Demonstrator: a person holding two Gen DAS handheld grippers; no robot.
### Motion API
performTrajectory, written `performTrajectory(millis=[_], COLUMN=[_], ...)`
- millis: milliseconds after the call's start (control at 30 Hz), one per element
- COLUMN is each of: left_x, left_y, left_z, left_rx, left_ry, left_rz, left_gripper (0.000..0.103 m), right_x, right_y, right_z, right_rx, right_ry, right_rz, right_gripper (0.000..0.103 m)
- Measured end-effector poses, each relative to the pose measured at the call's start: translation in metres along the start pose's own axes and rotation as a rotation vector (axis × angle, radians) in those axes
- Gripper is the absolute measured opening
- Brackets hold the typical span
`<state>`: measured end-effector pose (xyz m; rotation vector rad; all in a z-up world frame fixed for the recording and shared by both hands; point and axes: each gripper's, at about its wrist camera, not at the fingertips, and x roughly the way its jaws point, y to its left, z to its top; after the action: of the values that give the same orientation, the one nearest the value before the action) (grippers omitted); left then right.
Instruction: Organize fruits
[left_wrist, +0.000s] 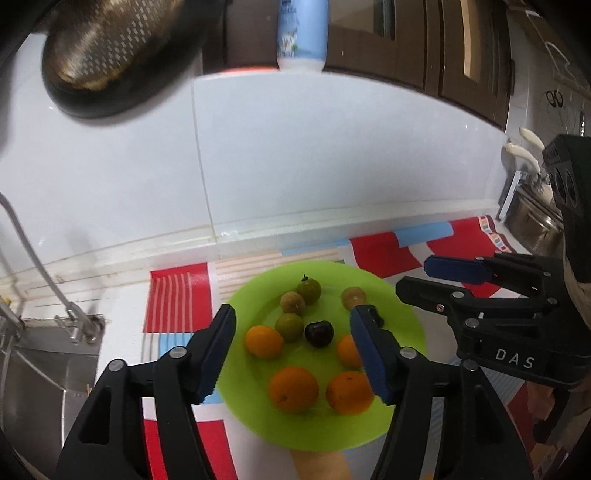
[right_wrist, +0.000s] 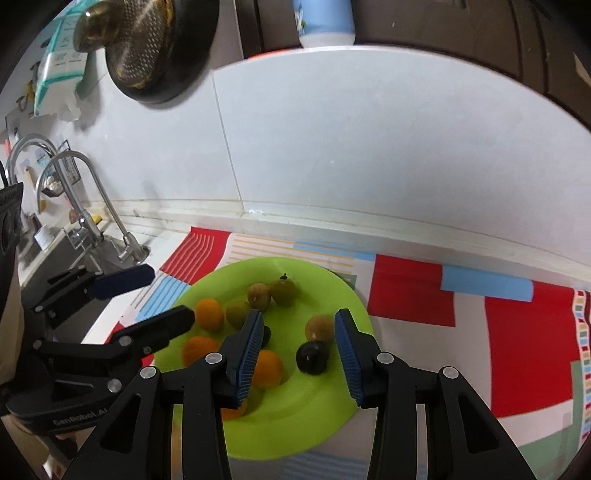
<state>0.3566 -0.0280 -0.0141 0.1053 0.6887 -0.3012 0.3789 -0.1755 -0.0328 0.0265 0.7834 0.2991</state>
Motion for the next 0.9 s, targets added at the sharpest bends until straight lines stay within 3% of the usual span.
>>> performTrajectory(millis=[133,233,367,433,567,700,900], left_x=[-0.023,-0.042,-0.068,-0.084,-0.112,-0.137,-0.170], left_y=[-0.002,-0.005,-0.010,-0.014,-0.022,-0.031,-0.043], left_z=[0.000,-0.003,-0.008,-0.012,-0.021,-0.032,-0.052], left_rx=[-0.010,-0.015,-0.026,-0.034,-0.031,-0.036,-0.031], left_ry=[-0.040,-0.075,-0.104,-0.122,-0.154,-0.168,-0.179], left_rz=[0.028,0.057,0.090,0.116,0.153,0.165,0.159], left_gripper=[0.084,0.089,0.094,0.097,0.102,0.103,0.103], right_x=[-0.022,-0.039,-0.064,-0.078,-0.104,-0.133,-0.171], right_y=[0.004,0.007,0.013,0.016,0.021,0.027,0.038], right_z=[-0.003,-0.006,-0.013,-0.018,-0.028,-0.043,-0.066], right_rx=[0.010,0.018,0.019,0.023,0.033,0.051,0.072], right_ry=[-0.028,-0.049,-0.076,-0.093,-0.119,-0.139,-0.162], right_rz=[-0.002,-0.001,-0.014,-0.028,-0.050,-0.076,-0.082], right_gripper=[0.041,0.041,0.042,0.051,0.051,0.062,0.064])
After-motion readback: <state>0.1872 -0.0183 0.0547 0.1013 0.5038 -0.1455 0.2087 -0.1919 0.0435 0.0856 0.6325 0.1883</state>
